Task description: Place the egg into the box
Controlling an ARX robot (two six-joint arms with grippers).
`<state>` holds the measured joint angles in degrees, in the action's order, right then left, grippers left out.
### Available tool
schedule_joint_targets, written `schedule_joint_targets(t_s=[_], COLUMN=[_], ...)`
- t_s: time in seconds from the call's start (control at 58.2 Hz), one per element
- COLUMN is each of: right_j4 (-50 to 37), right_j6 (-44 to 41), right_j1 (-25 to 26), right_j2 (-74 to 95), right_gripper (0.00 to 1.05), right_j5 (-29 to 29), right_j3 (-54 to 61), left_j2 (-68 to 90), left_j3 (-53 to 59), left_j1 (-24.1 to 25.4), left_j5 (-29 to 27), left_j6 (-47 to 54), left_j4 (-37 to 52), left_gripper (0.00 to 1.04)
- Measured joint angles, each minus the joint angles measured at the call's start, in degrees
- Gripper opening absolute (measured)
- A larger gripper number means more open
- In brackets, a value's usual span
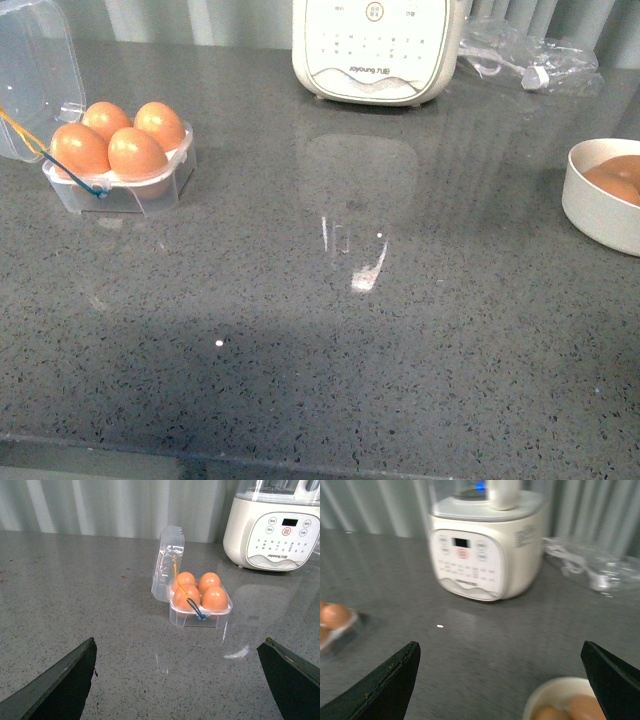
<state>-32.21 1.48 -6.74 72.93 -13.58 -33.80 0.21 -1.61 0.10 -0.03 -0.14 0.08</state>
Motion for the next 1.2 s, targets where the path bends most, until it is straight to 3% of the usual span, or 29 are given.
schedule_joint_targets(t_s=[0.275, 0.446, 0.549, 0.618, 0.858, 1.03, 1.202], right_j4=[5.9, 6.4, 8.9, 12.3, 12.0, 12.0, 13.0], right_j6=[-4.7, -3.3, -2.8, -2.3, -2.1, -2.1, -2.1], right_j1=[18.0, 26.5, 28.3, 27.1, 19.9, 16.6, 13.9], right_j2=[-18.9, -24.7, -27.3, -30.7, -38.6, -42.6, -46.5], right_gripper=[0.97, 0.97, 0.94, 0.78, 0.32, 0.04, 0.03], right_j5=[1.4, -0.9, -3.2, -5.5, 1.0, 4.2, 6.8], right_j3=[6.2, 7.5, 8.2, 10.9, 20.2, 23.9, 26.8], left_j2=[0.0, 0.0, 0.0, 0.0, 0.0, 0.0, 0.0], left_j3=[0.0, 0.0, 0.0, 0.0, 0.0, 0.0, 0.0], left_j1=[0.0, 0.0, 0.0, 0.0, 0.0, 0.0, 0.0], left_j5=[0.0, 0.0, 0.0, 0.0, 0.0, 0.0, 0.0], left_j6=[0.0, 0.0, 0.0, 0.0, 0.0, 0.0, 0.0], left_j4=[0.0, 0.0, 0.0, 0.0, 0.0, 0.0, 0.0], left_gripper=[0.98, 0.98, 0.98, 0.98, 0.98, 0.98, 0.98])
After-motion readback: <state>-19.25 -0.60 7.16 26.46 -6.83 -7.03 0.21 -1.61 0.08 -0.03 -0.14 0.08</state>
